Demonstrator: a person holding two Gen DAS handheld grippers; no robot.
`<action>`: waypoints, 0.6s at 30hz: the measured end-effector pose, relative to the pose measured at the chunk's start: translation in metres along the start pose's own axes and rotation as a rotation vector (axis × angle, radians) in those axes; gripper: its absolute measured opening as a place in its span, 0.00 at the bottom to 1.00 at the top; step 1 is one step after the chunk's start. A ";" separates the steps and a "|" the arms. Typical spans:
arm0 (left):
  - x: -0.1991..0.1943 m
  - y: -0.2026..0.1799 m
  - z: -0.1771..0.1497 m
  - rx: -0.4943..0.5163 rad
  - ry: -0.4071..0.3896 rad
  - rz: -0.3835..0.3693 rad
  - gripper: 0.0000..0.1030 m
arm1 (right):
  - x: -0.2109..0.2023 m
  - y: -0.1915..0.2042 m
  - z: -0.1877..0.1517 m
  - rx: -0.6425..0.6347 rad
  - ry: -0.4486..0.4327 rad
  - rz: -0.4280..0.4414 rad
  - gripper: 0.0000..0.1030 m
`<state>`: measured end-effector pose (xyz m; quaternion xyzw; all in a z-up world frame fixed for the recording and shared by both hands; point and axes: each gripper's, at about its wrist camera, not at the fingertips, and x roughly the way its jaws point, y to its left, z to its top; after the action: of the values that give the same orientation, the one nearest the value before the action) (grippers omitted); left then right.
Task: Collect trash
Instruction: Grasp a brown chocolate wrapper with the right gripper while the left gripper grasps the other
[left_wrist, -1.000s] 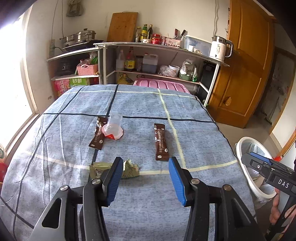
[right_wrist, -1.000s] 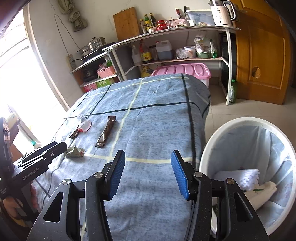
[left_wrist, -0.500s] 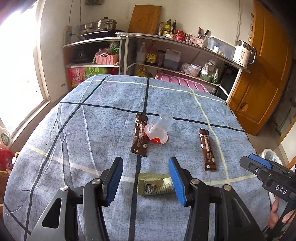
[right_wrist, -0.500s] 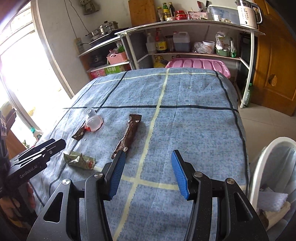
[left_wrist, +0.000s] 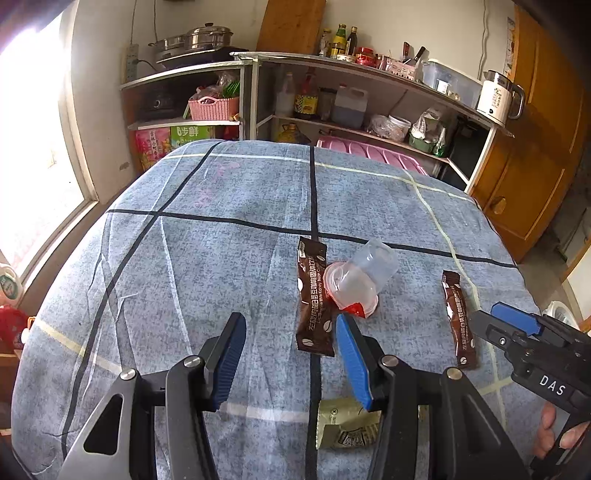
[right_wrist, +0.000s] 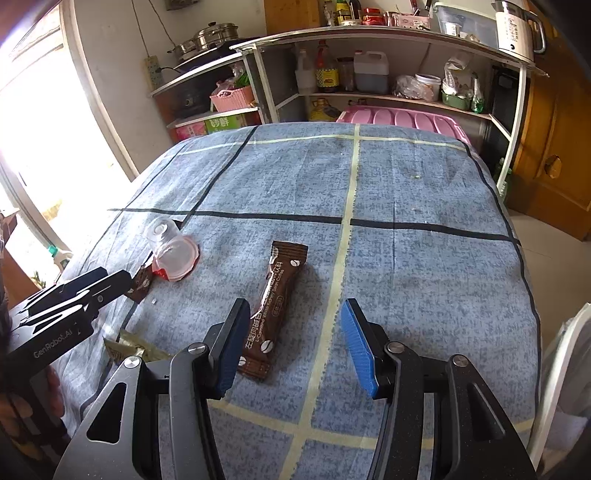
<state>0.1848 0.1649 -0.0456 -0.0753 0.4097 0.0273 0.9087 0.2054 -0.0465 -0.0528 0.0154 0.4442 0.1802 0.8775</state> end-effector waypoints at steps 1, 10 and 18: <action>0.003 0.000 0.001 0.002 0.007 -0.011 0.49 | 0.001 0.000 0.001 0.005 0.000 0.007 0.51; 0.022 -0.005 0.006 0.024 0.042 0.004 0.49 | 0.011 0.003 0.003 -0.014 0.005 -0.048 0.51; 0.032 -0.006 0.010 0.037 0.044 0.013 0.49 | 0.013 0.000 0.002 -0.010 -0.002 -0.077 0.51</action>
<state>0.2138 0.1597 -0.0621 -0.0563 0.4305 0.0241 0.9005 0.2147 -0.0421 -0.0618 -0.0061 0.4429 0.1484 0.8842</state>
